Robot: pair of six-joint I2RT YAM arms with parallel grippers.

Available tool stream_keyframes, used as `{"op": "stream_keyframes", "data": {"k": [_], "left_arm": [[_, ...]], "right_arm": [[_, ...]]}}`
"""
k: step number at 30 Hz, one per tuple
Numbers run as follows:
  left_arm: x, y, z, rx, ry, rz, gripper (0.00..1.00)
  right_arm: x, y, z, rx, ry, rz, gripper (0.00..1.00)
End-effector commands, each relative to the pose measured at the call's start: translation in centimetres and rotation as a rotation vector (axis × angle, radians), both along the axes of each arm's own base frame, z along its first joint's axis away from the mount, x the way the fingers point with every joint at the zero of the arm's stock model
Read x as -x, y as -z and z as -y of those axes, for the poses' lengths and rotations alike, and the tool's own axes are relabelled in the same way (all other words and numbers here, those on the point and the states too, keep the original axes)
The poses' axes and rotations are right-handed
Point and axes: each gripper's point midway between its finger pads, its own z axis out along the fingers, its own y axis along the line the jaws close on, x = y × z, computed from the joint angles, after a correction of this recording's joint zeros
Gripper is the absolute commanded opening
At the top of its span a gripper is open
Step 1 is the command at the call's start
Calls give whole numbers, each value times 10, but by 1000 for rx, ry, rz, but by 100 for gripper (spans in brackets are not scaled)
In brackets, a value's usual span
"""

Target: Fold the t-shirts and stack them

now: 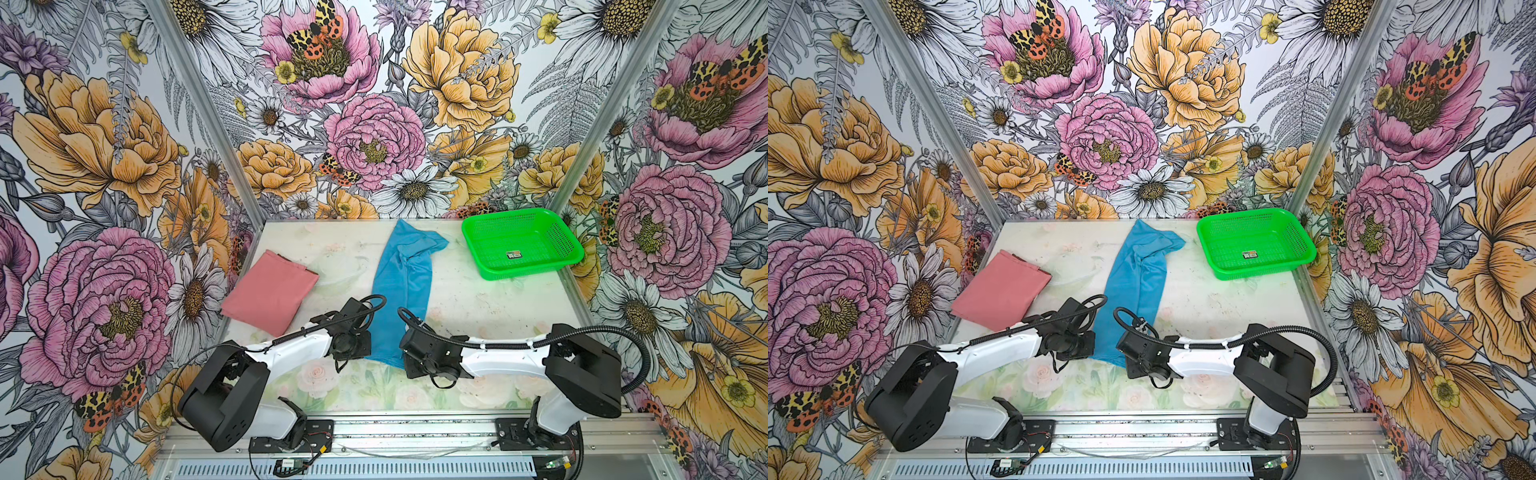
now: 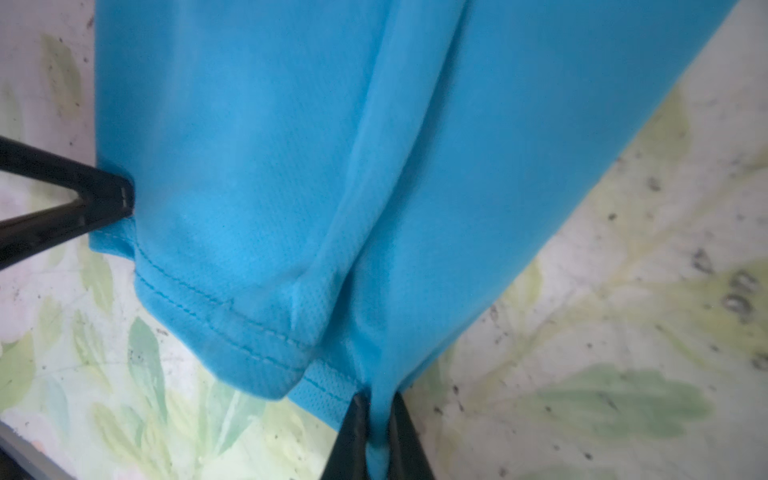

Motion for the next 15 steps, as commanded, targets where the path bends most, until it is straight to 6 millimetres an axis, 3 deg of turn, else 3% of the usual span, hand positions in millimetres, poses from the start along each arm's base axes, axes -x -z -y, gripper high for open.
{"op": "stream_keyframes", "data": {"k": [1,8,10,11,13,15], "left_arm": [[18,0,3,-19,-12,1,0],[87,4,35,17,38,-28,0],[103,6,35,24,30,-33,0],[108,7,34,29,25,-31,11],[115,9,31,38,20,-32,49],[117,6,31,59,28,-24,68]], "right_arm": [[31,15,30,46,21,-79,8],[78,7,88,120,58,-101,6],[88,-1,103,157,61,-89,14],[91,-6,107,160,61,-80,24],[96,-15,112,154,64,-65,41],[99,-22,116,140,66,-56,49]]}}
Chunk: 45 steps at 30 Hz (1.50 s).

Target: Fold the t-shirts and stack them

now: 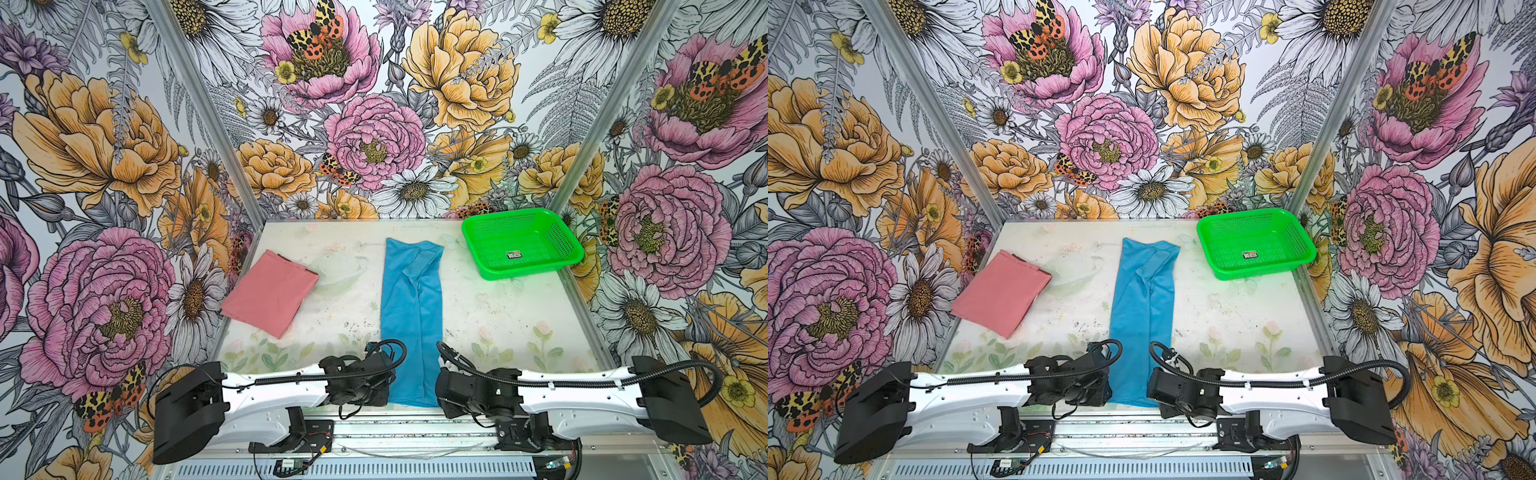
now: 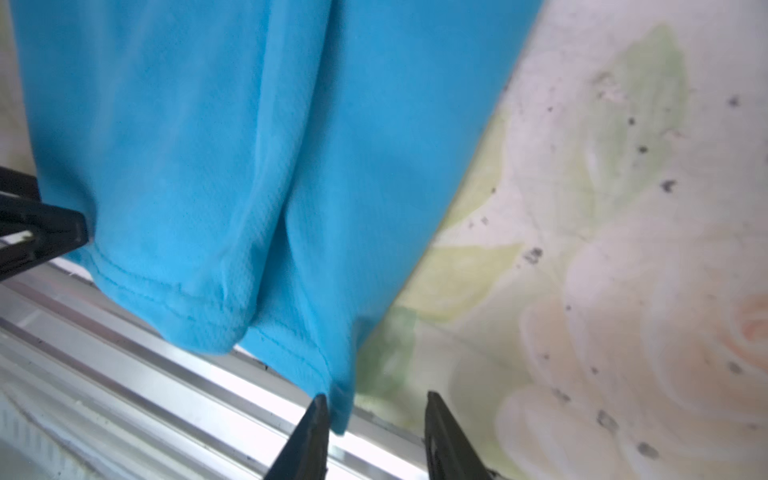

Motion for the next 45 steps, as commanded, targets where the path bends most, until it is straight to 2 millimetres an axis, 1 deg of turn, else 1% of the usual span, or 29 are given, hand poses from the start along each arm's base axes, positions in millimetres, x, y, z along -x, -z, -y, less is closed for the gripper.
{"op": "stream_keyframes", "data": {"k": [1,4,6,9,14,19,21,22,24,26,28,29,33,36,38,39,41,45], "left_arm": [[4,10,-22,-39,-86,-9,72],[3,1,-20,6,-73,13,72],[4,1,-21,18,-65,8,70],[6,5,-24,15,-54,4,65],[7,11,-19,50,-37,-6,57],[11,17,-21,37,-21,-21,44],[12,20,-24,30,-20,-27,39],[13,20,-24,32,-20,-28,35],[13,21,-26,32,-19,-33,27],[13,20,-26,37,-19,-32,16],[10,18,-25,45,-14,-31,5],[9,16,-25,48,-12,-28,1],[-4,1,-18,100,-11,1,0],[-18,-17,-15,149,-17,24,0],[-32,-31,-12,178,-16,51,0],[-37,-36,-11,187,-15,56,0],[-52,-49,-7,210,-5,69,0],[-80,-77,13,236,56,116,0]], "right_arm": [[1,-7,26,56,60,25,52],[4,-11,23,30,45,27,54],[4,-12,19,38,23,34,53],[2,-13,9,50,-5,49,51],[-2,-8,-14,35,-36,58,48],[-2,-5,-32,-2,-57,55,47],[-1,1,-37,-9,-59,43,46],[0,5,-37,-2,-60,33,42],[2,11,-34,16,-53,11,29],[5,15,-29,21,-35,-7,12],[5,15,-23,12,-10,-10,1],[5,14,-21,-1,0,-10,0],[0,3,-16,-57,38,1,0],[-8,-9,-14,-100,66,16,0],[-19,-21,-14,-140,85,38,0],[-25,-26,-14,-158,97,45,0],[-40,-38,-13,-193,122,63,0],[-74,-61,-10,-244,165,96,0]]}}
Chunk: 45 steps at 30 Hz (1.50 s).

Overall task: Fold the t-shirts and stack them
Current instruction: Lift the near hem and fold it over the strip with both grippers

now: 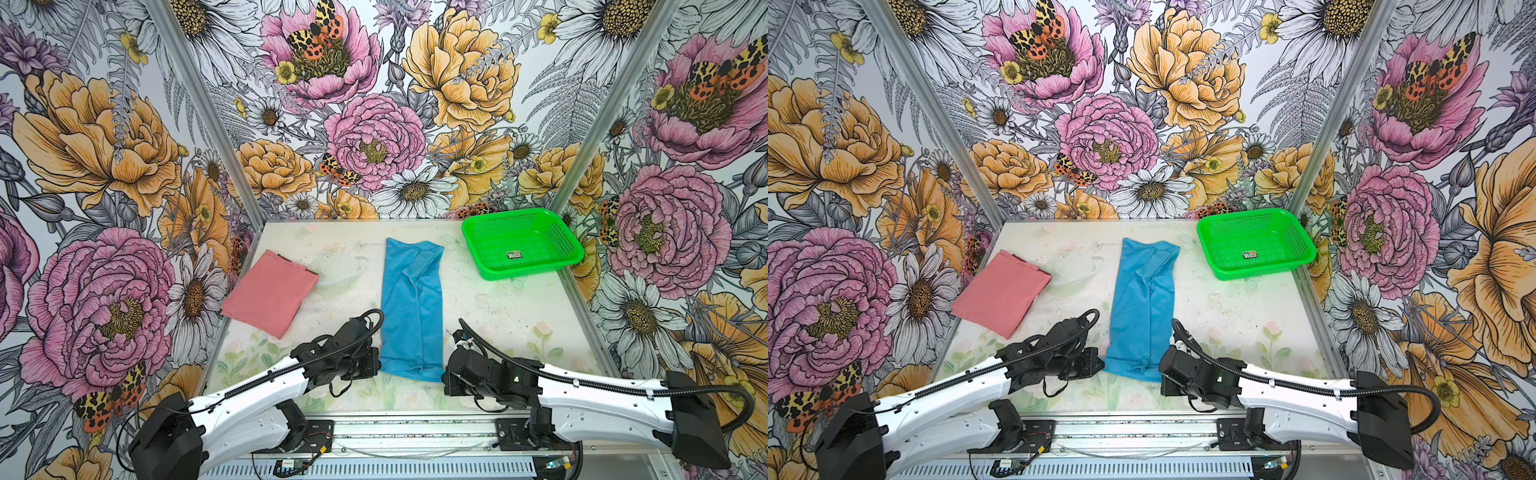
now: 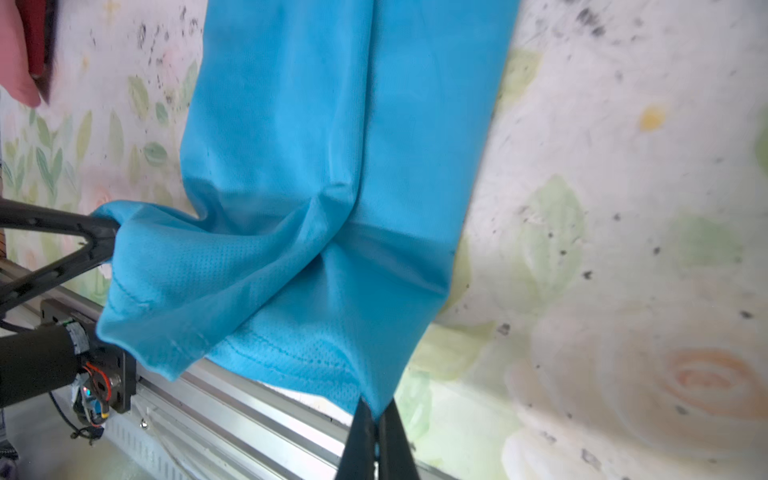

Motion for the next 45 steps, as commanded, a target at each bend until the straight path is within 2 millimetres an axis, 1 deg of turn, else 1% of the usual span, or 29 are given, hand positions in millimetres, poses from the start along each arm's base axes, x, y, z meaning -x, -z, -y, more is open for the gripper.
{"op": "stream_keyframes", "data": {"k": [1,4,5,6,7,8,10,13,18,22,25,27,28,32,38,39,40,41,42,43,44,45], "left_arm": [[-19,-28,22,30,121,71,0],[-52,-40,29,16,115,105,0],[-62,-42,29,10,106,113,0],[-75,-44,28,-4,93,128,0],[-87,-41,25,-21,81,127,0],[-99,-44,25,-25,70,137,0],[-123,-41,21,-53,52,140,0],[-154,-34,20,-72,42,133,0],[-190,-23,23,-79,42,112,0],[-212,-15,20,-83,16,98,0],[-223,-14,17,-83,-3,100,0],[-230,-21,16,-71,-10,114,0],[-232,-4,16,-82,-10,78,0],[-242,2,16,-73,-9,66,0],[-255,6,17,-63,-19,60,0],[-258,5,18,-58,-18,61,0],[-260,3,19,-50,-19,64,9],[-263,-1,20,-38,-19,75,35],[-266,-8,21,-26,-20,94,59],[-268,-15,22,-14,-21,113,74],[-270,-23,21,-4,-25,139,84],[-273,-32,19,0,-35,162,89]], "right_arm": [[-25,-27,-4,-39,-21,48,0],[-54,-33,0,-30,-8,60,0],[-63,-34,0,-25,-9,62,0],[-74,-34,1,-17,-3,66,0],[-89,-33,6,-10,17,66,0],[-99,-32,7,-11,22,66,0],[-123,-27,11,-12,47,54,0],[-154,-19,14,-5,60,34,0],[-196,-7,9,-9,52,4,0],[-226,0,3,-23,50,-15,0],[-242,3,1,-30,56,-18,0],[-251,4,1,-32,63,-19,0],[-255,5,1,-37,68,-23,0],[-267,8,6,-38,90,-24,0],[-283,4,9,-56,106,-14,0],[-286,1,10,-60,108,-6,4],[-289,-2,9,-63,103,6,12],[-292,-7,9,-61,94,24,24],[-295,-13,7,-65,79,44,34],[-297,-20,6,-67,67,64,41],[-297,-26,6,-66,63,81,48],[-297,-31,8,-61,62,99,54]]}}
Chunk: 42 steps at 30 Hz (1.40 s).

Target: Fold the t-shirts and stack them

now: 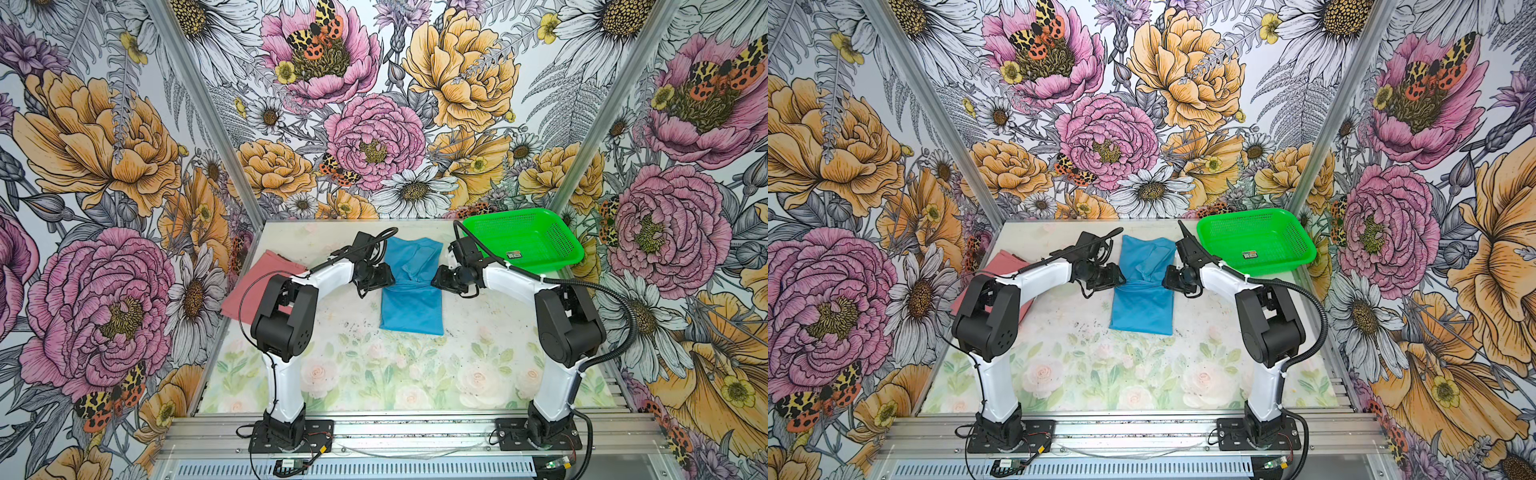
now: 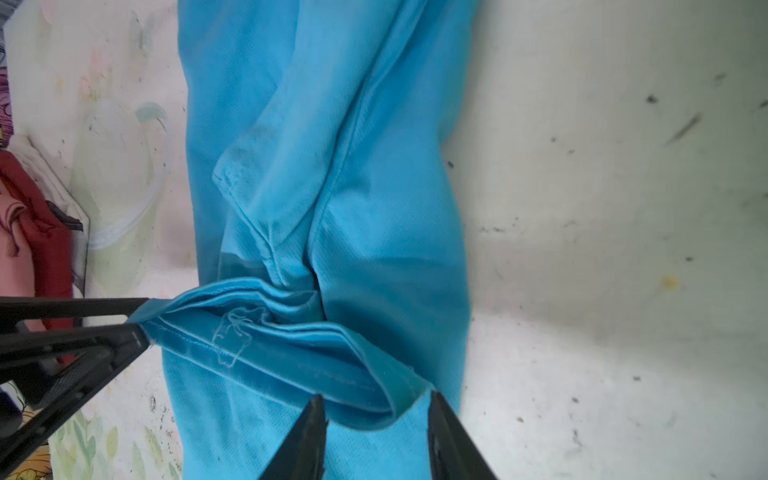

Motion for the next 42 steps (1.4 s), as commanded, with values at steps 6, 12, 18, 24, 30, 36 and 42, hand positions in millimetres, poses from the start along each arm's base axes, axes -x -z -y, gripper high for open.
{"op": "stream_keyframes", "data": {"k": [6,12,18,24,30,36,42], "left_arm": [[3,-63,-9,89,-3,149,94],[61,-40,-18,138,3,96,91],[103,-32,-10,303,46,137,85],[125,-23,17,423,147,149,83],[127,-5,23,387,159,130,83],[133,16,17,360,138,87,82],[147,30,9,339,101,37,78]], "right_arm": [[13,-38,3,-9,-45,110,67],[59,-35,-23,-47,-164,103,77],[79,-30,-64,-118,-270,89,78],[58,-12,-88,-161,-246,70,77],[33,0,-109,-204,-247,62,78],[8,14,-118,-208,-185,68,77],[-11,40,-101,-199,-34,52,77]]}}
